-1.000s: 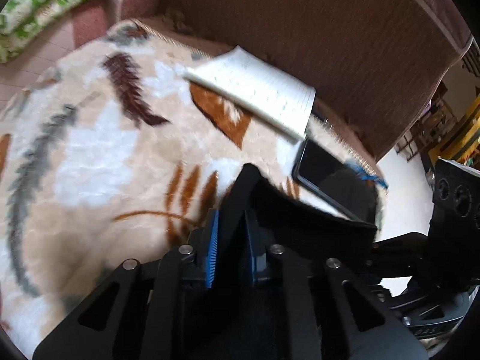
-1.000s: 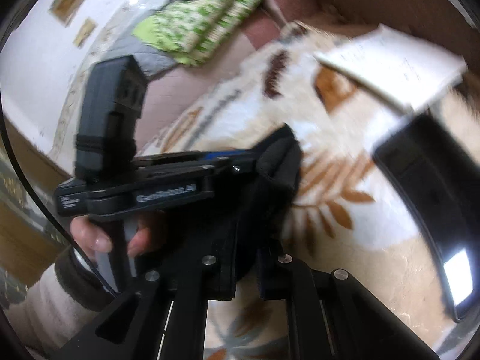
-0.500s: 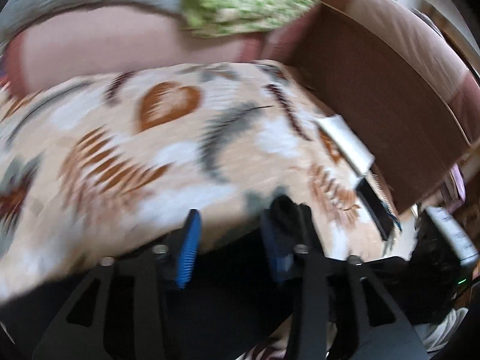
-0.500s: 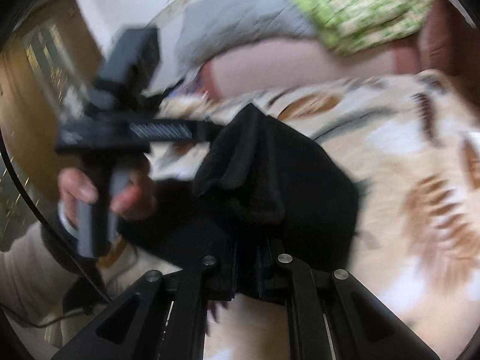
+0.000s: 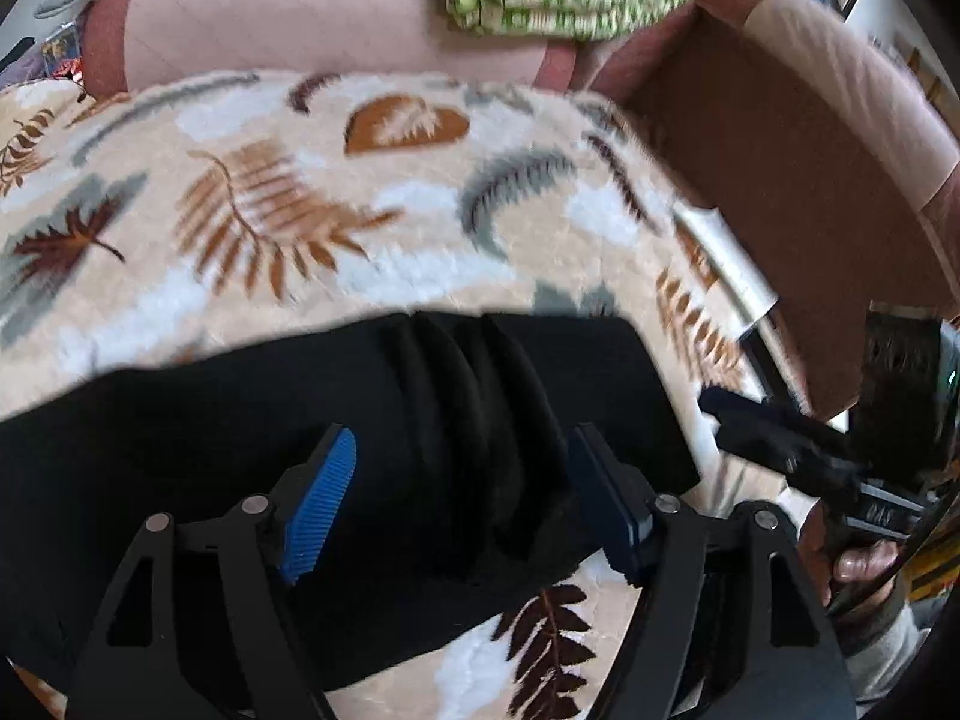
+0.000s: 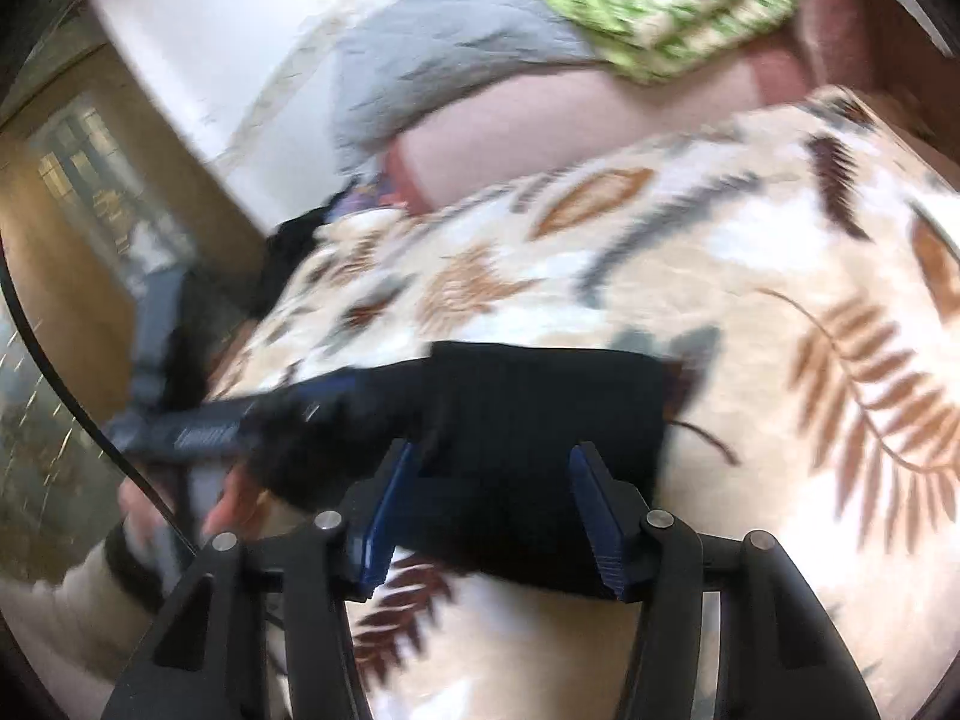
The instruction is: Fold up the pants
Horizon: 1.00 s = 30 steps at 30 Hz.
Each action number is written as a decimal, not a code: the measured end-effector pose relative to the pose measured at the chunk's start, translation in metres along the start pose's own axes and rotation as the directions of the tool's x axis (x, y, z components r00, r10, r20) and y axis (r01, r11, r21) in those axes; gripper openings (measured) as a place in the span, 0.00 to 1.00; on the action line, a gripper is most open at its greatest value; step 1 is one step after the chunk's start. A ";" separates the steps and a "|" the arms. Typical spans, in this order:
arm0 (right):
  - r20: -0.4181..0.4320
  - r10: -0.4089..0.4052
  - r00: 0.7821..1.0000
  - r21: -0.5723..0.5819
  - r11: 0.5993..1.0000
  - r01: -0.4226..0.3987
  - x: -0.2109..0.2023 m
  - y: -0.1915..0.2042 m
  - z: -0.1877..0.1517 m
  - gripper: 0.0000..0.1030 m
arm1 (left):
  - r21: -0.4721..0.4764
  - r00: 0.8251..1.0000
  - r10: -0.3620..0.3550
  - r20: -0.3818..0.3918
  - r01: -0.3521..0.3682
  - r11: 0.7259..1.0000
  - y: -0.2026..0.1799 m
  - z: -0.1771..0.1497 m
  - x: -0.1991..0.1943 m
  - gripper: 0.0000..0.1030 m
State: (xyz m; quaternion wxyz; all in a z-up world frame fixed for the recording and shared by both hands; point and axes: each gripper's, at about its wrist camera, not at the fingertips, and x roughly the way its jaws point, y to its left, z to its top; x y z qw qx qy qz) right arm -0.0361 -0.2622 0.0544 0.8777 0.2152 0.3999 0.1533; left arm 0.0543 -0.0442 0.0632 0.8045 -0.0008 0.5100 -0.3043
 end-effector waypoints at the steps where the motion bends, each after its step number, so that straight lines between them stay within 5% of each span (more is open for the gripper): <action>1: -0.003 -0.004 1.000 0.002 1.000 0.004 0.007 0.000 0.001 0.41 | 0.000 1.000 0.028 -0.008 -0.028 1.000 -0.005 -0.003 0.006 0.71; 3: -0.027 -0.062 0.998 -0.009 0.998 0.062 0.021 -0.003 -0.002 0.31 | 0.004 0.997 0.073 -0.023 -0.073 0.997 -0.014 -0.006 0.017 0.71; 4: -0.039 -0.085 0.996 -0.006 0.996 0.085 0.028 -0.005 -0.003 0.28 | 0.008 0.996 0.083 -0.039 -0.083 0.997 -0.020 -0.009 0.024 0.64; 5: -0.039 -0.082 0.996 0.002 0.997 0.083 0.027 -0.005 -0.010 0.26 | 0.009 0.995 0.088 -0.048 -0.088 0.996 -0.024 -0.011 0.028 0.41; 7: -0.032 -0.070 0.997 0.021 0.997 0.071 0.025 -0.008 -0.009 0.26 | 0.012 0.993 0.104 -0.060 -0.103 0.995 -0.028 -0.014 0.027 0.21; 10: -0.008 -0.077 0.997 -0.028 0.997 0.077 0.013 -0.002 -0.002 0.27 | -0.032 0.996 0.070 -0.050 -0.071 0.997 -0.026 -0.017 0.011 0.13; 14: 0.007 -0.069 0.998 -0.060 0.996 0.069 0.015 0.006 0.002 0.29 | -0.061 0.997 0.066 -0.047 -0.068 0.996 -0.026 -0.026 0.002 0.13; 19: -0.083 -0.089 0.993 -0.061 0.995 0.084 0.049 0.002 -0.008 0.28 | -0.121 0.995 0.072 -0.072 -0.081 0.989 -0.014 -0.035 0.015 0.13; 24: -0.040 -0.110 0.993 -0.118 0.988 0.105 0.028 0.020 -0.002 0.29 | -0.113 0.994 0.090 -0.058 -0.096 0.989 -0.017 -0.031 0.009 0.15; 27: -0.017 -0.105 0.994 -0.147 0.984 0.101 0.022 0.028 -0.001 0.31 | -0.112 0.992 0.122 -0.033 -0.125 0.986 -0.018 -0.034 0.000 0.25; 30: -0.039 -0.086 0.996 -0.124 0.989 0.081 0.034 0.030 -0.002 0.32 | -0.132 0.989 0.150 -0.014 -0.151 0.980 -0.012 -0.037 -0.010 0.45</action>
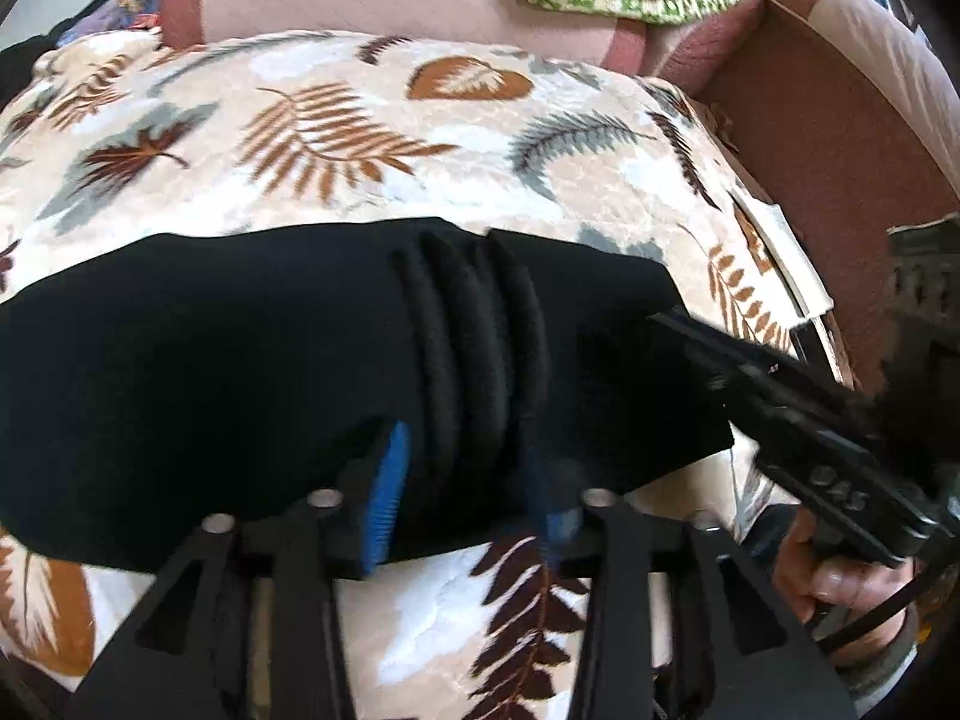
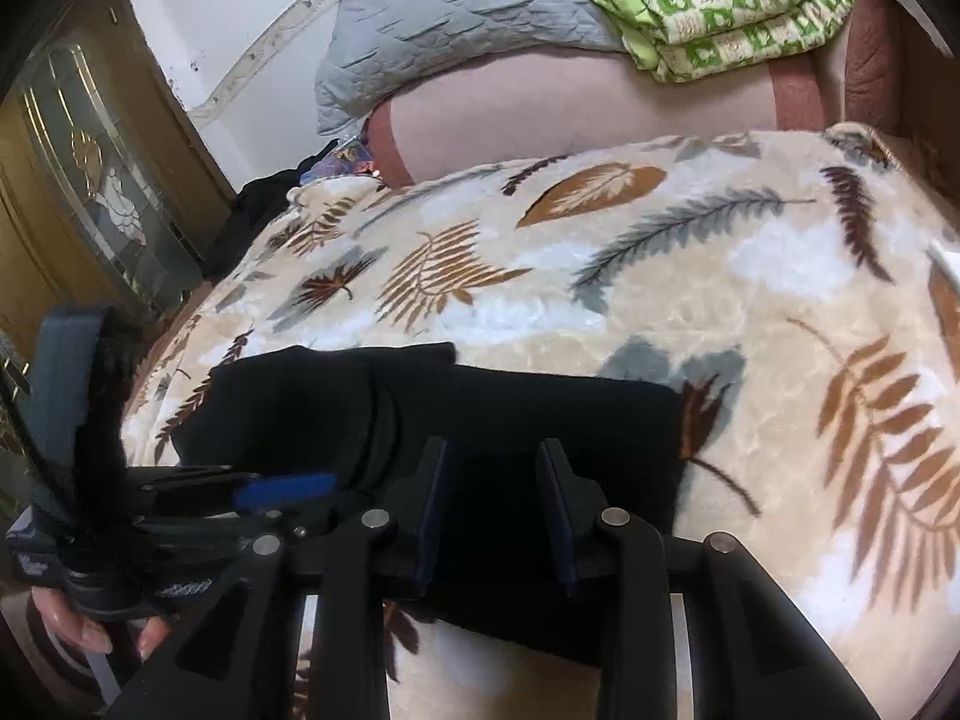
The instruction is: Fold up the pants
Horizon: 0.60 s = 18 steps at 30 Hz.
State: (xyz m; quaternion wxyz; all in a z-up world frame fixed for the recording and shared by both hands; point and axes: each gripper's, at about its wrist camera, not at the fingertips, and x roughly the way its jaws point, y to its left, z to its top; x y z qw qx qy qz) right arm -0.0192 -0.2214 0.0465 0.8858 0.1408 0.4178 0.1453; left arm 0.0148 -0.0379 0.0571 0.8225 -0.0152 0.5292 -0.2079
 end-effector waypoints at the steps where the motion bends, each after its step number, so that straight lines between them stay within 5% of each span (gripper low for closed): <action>1: -0.009 0.009 1.000 0.008 1.000 -0.009 0.007 0.000 -0.001 0.33 | -0.014 1.000 0.004 0.009 -0.004 1.000 0.005 -0.001 -0.004 0.48; 3: -0.067 0.020 0.998 0.023 1.000 -0.019 0.027 0.001 -0.005 0.35 | -0.039 1.000 0.011 0.020 -0.010 0.999 0.014 -0.002 -0.012 0.51; 8: -0.041 -0.008 0.999 -0.030 1.000 0.007 0.018 0.020 -0.003 0.40 | -0.086 0.996 0.040 0.086 -0.033 0.996 0.037 -0.005 -0.038 0.66; 18: -0.088 -0.021 0.996 -0.126 0.992 0.010 0.039 0.058 -0.016 0.46 | -0.200 0.973 0.159 0.168 -0.124 0.972 0.094 -0.024 -0.082 0.71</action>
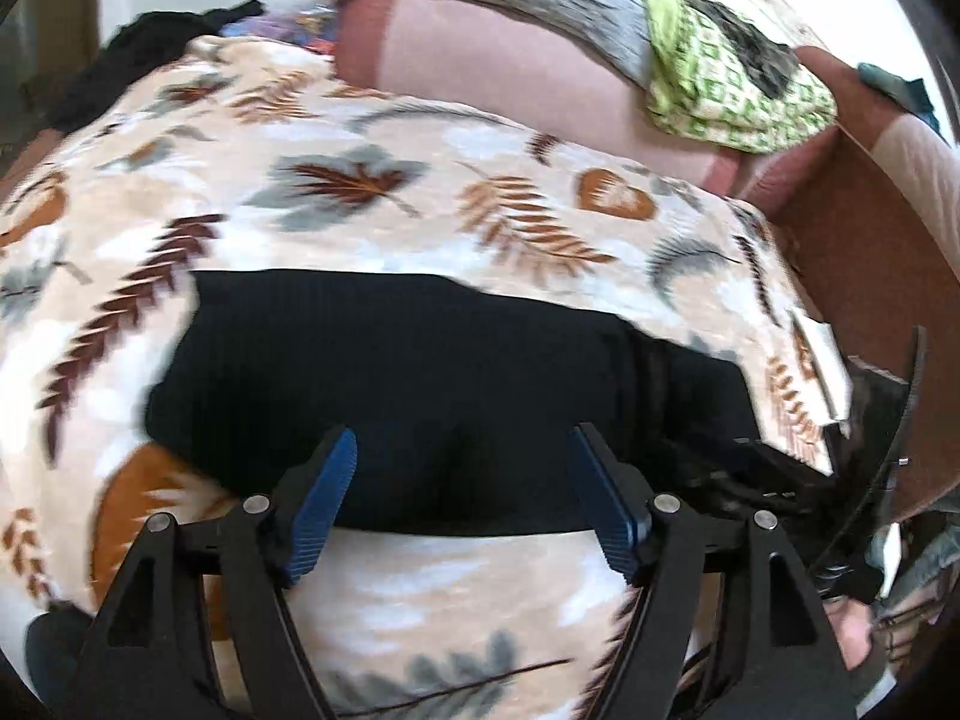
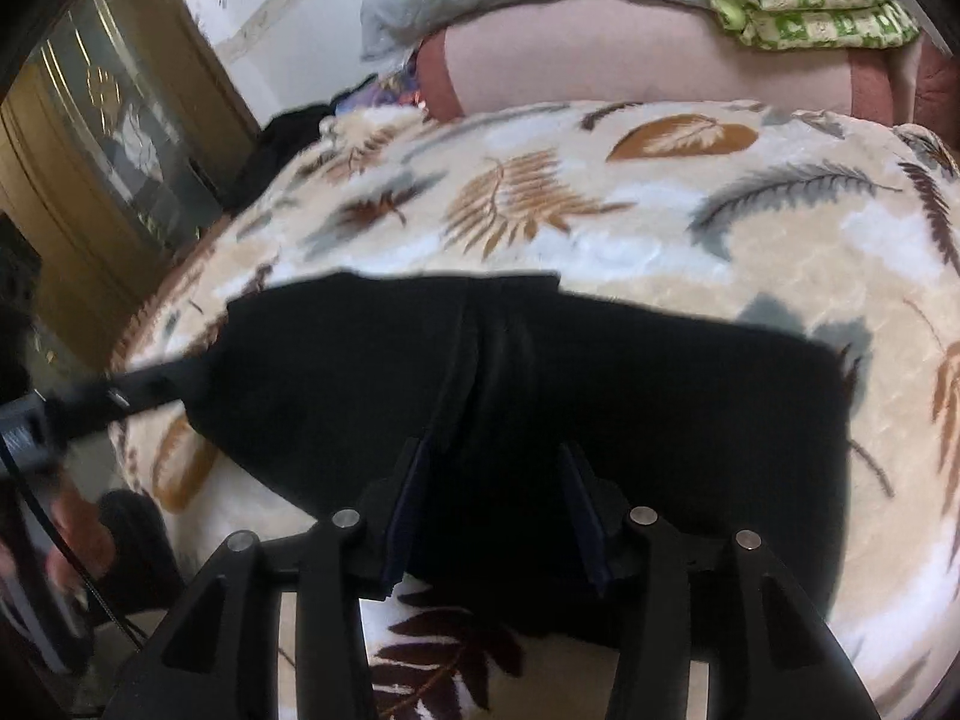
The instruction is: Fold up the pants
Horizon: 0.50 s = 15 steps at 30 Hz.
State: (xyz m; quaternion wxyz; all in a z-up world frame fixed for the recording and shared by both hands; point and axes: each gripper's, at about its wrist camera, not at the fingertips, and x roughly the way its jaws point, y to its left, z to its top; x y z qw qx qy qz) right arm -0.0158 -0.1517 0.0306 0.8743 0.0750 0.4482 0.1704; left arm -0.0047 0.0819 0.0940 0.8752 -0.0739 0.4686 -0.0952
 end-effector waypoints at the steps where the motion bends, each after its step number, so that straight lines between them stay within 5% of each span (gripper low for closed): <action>1: 0.002 0.003 1.000 -0.003 1.000 -0.003 -0.002 0.002 0.001 0.46 | -0.009 1.000 0.023 0.007 -0.023 1.000 0.011 -0.001 -0.003 0.71; 8: 0.048 0.021 0.999 -0.019 1.000 -0.020 -0.019 0.013 0.022 0.50 | -0.123 0.995 0.098 -0.004 -0.098 0.988 0.075 -0.005 -0.005 0.71; 15: 0.034 0.105 0.994 -0.067 0.993 -0.102 0.006 0.046 0.051 0.54 | -0.244 0.992 0.125 -0.012 -0.124 0.962 0.113 -0.009 0.001 0.74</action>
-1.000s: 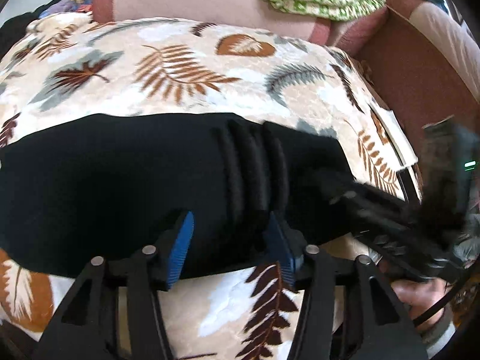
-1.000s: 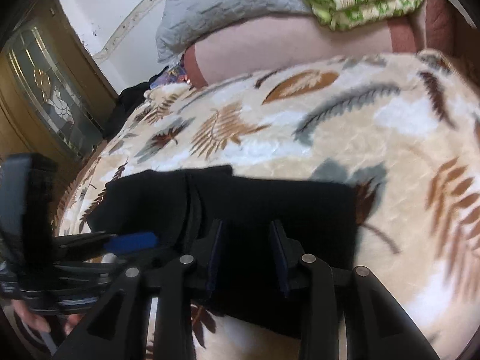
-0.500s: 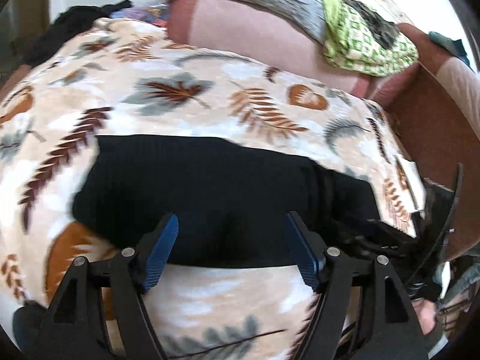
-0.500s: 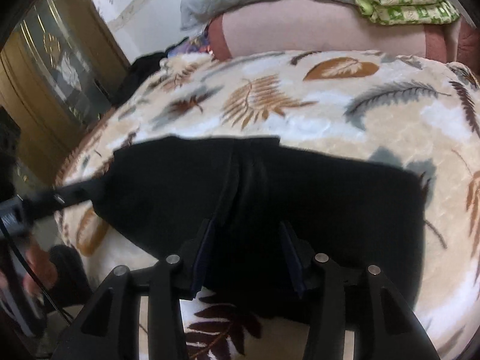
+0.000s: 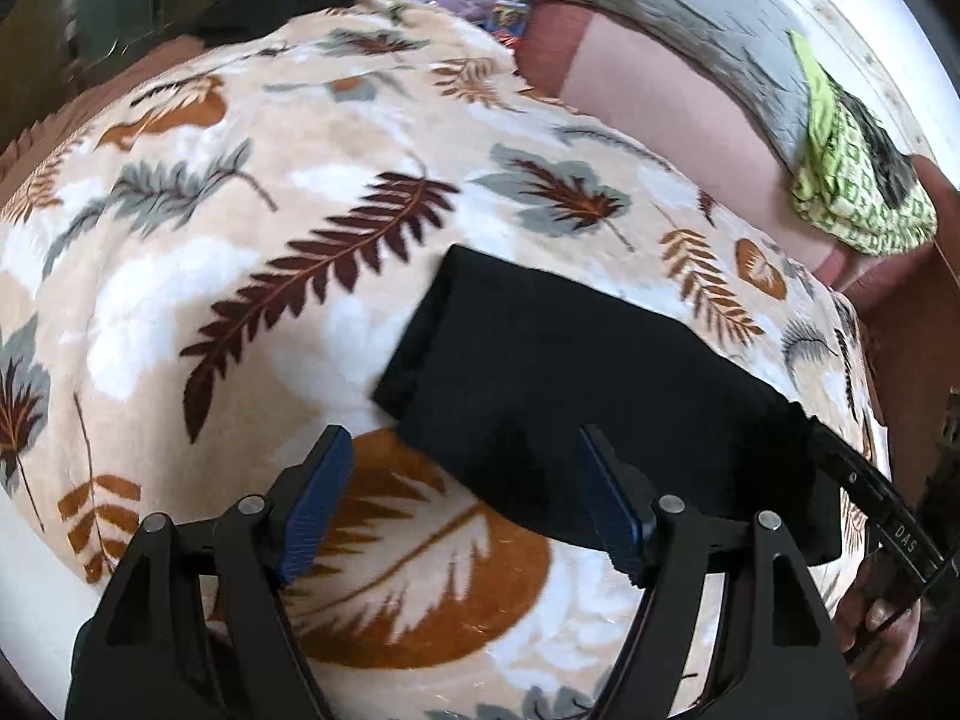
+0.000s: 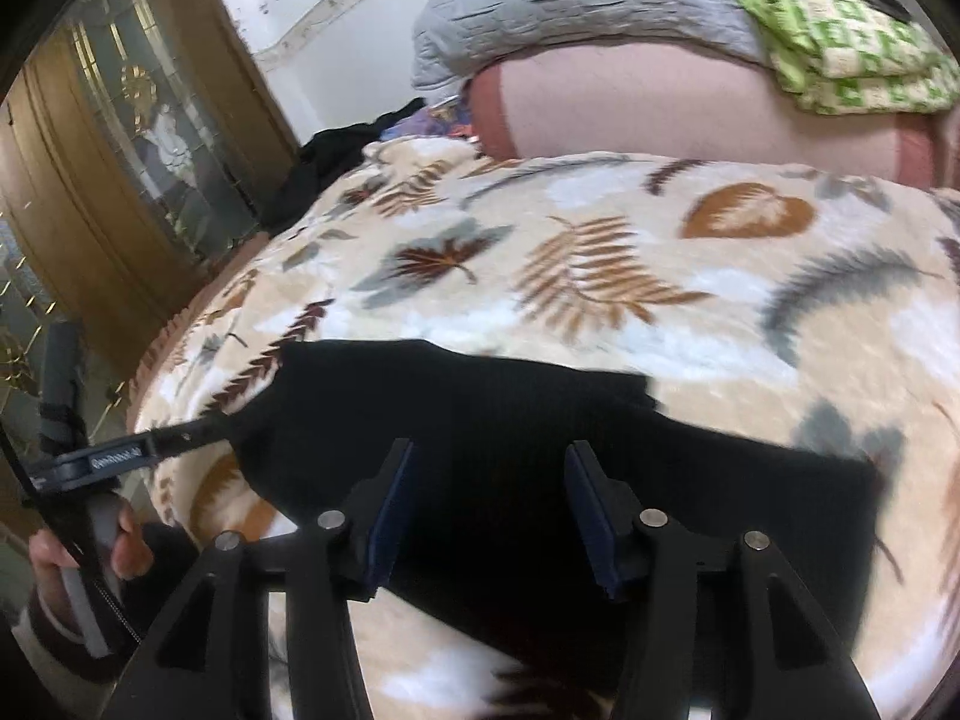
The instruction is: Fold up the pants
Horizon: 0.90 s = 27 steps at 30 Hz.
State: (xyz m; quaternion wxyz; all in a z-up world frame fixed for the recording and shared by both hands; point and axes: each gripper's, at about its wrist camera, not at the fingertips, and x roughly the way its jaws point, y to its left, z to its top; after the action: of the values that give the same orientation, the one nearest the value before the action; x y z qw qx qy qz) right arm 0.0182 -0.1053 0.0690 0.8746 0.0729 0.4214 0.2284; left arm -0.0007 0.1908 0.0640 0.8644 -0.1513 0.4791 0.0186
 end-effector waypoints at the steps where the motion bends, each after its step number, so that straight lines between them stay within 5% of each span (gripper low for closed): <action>1: -0.006 0.002 1.000 -0.017 1.000 -0.003 0.007 0.006 0.004 0.54 | 0.000 1.000 0.009 -0.003 -0.009 1.000 0.001 -0.001 0.002 0.74; 15: -0.115 0.098 0.989 -0.250 0.960 -0.124 0.099 0.083 0.052 0.66 | -0.048 1.000 -0.003 -0.023 0.002 0.999 0.012 -0.009 0.009 0.74; 27: -0.223 0.115 0.968 -0.380 0.904 -0.195 0.155 0.125 0.067 0.70 | -0.070 0.998 -0.036 -0.047 0.033 0.997 0.012 -0.012 0.026 0.87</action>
State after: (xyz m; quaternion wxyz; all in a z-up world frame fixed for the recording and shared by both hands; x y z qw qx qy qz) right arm 0.1116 0.0814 0.0423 0.8043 -0.0963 0.4425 0.3848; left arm 0.0015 0.1959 0.0340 0.8471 -0.1898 0.4961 0.0164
